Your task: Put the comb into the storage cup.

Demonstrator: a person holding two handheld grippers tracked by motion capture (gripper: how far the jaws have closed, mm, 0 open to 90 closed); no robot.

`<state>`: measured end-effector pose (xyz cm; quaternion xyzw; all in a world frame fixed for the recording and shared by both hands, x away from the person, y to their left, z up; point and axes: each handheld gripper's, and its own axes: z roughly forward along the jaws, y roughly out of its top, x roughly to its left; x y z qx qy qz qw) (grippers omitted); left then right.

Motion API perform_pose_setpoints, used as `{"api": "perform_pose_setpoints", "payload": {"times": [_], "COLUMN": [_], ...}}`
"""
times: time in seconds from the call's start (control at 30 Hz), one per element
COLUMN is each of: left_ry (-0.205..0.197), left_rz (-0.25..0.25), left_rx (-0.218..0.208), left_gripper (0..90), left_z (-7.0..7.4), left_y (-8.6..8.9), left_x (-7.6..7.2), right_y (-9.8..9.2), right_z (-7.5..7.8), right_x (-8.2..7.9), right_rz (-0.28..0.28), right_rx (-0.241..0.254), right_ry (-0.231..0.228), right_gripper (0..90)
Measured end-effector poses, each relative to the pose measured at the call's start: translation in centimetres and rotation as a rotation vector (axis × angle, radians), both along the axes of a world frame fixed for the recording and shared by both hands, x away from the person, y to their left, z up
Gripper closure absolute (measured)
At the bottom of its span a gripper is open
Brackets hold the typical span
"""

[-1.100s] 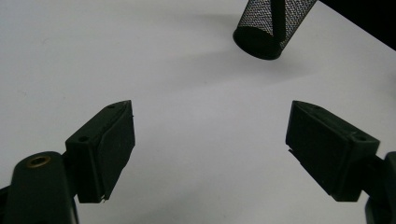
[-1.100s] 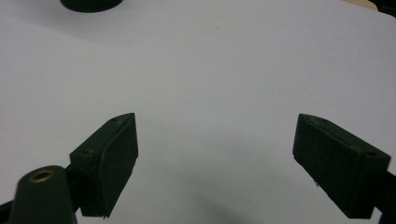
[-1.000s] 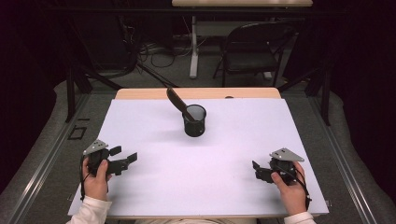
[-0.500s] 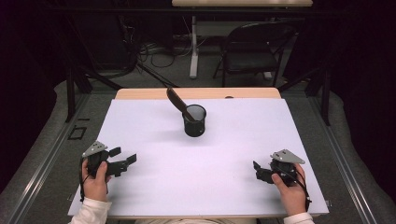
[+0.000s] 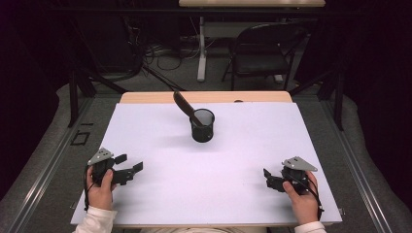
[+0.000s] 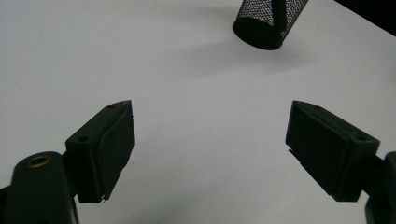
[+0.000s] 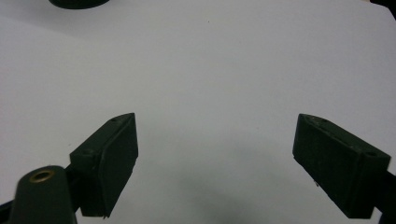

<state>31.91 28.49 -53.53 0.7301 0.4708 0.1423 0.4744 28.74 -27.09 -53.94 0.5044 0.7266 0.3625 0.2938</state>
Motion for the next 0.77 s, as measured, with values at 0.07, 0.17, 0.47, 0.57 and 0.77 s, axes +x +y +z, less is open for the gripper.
{"api": "perform_pose_setpoints", "payload": {"times": [0.07,0.17,0.47,0.57,0.77], "left_ry": [0.001,0.001,-0.002,-0.003,-0.005], "left_rz": [-0.003,-0.002,0.001,0.002,0.001], "left_rx": [0.000,-0.001,-0.007,-0.007,-0.003], "left_gripper": [16.1,16.1,16.1,16.1,16.1], "left_z": [-0.06,-0.16,-0.22,-0.23,-0.23], "left_y": [0.00,-0.03,0.09,0.10,0.08], "left_x": [-0.01,-0.01,-0.06,-0.04,-0.05], "right_y": [-0.01,-0.05,-0.16,-0.22,-0.31], "right_z": [-0.02,-0.04,-0.09,-0.09,-0.09], "right_x": [0.00,-0.01,-0.01,-0.01,-0.03], "right_rz": [0.000,0.000,-0.003,-0.007,-0.014], "right_rx": [0.001,0.004,0.004,0.010,0.009], "right_ry": [0.000,0.004,0.003,0.003,-0.002], "right_gripper": [13.9,13.9,13.9,13.9,13.9]}}
